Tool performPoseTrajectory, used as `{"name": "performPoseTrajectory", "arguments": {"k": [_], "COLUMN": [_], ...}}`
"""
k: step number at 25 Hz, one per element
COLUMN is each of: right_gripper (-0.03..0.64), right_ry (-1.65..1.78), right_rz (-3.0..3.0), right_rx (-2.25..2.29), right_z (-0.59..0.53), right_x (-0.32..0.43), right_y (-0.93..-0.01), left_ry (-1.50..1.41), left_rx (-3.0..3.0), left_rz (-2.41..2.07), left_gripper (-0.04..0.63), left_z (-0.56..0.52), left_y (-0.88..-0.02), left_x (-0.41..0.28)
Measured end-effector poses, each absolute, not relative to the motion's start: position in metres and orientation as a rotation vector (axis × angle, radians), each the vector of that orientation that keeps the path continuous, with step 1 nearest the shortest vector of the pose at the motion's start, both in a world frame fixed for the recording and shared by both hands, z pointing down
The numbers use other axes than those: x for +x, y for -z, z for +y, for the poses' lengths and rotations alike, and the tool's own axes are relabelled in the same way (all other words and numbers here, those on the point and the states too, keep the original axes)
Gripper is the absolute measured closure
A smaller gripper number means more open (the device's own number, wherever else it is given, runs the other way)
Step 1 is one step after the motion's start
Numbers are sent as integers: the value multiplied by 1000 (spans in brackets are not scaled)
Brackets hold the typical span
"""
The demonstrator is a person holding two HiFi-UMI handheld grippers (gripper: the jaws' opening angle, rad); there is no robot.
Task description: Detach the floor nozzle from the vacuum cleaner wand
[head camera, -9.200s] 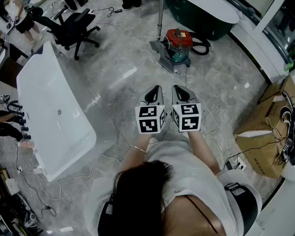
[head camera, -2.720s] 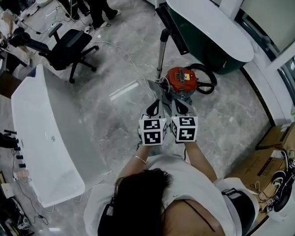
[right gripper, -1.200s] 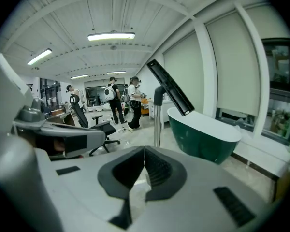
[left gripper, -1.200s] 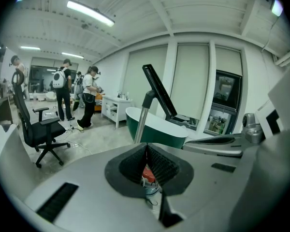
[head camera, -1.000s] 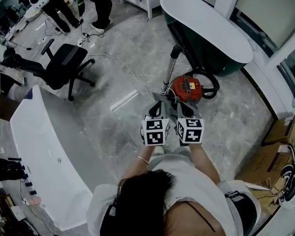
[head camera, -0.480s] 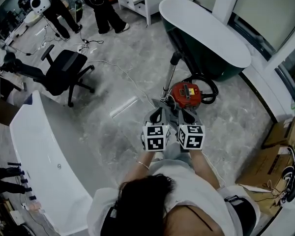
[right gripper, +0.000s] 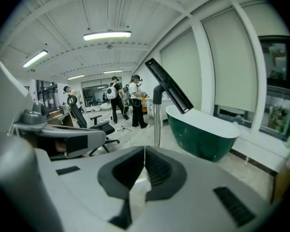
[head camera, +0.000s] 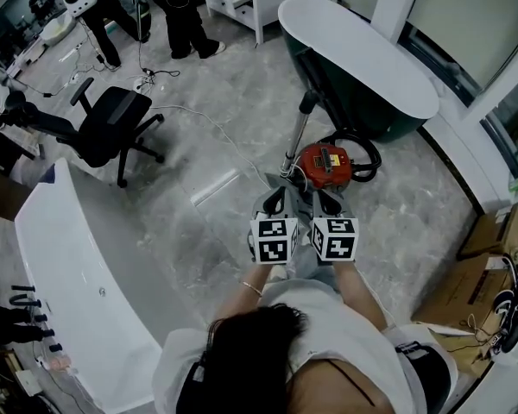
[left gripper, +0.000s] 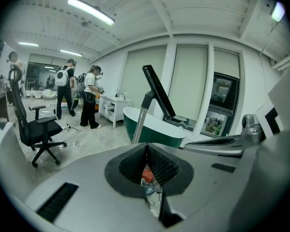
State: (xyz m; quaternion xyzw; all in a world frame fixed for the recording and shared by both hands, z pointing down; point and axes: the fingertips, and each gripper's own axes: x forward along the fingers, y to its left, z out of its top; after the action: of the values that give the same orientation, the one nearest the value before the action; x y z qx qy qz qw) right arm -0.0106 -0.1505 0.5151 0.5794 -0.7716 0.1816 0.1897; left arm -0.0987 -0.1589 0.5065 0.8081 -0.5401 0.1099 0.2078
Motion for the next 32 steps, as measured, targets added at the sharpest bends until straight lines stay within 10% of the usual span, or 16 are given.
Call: {"name": "performPoseTrajectory", "arguments": {"k": [32], "right_gripper": [601], "right_ry": [-437], "right_rz": [-2314], "right_rx": [1606], "right_z": [-227], "right_x": [8], "right_y": [-478], "left_ry": [-264], "left_rx": [2274], "left_rz": [-1573], "left_gripper": [591], "left_z": [-231], "left_y": [-485], "left_x": [-74]}}
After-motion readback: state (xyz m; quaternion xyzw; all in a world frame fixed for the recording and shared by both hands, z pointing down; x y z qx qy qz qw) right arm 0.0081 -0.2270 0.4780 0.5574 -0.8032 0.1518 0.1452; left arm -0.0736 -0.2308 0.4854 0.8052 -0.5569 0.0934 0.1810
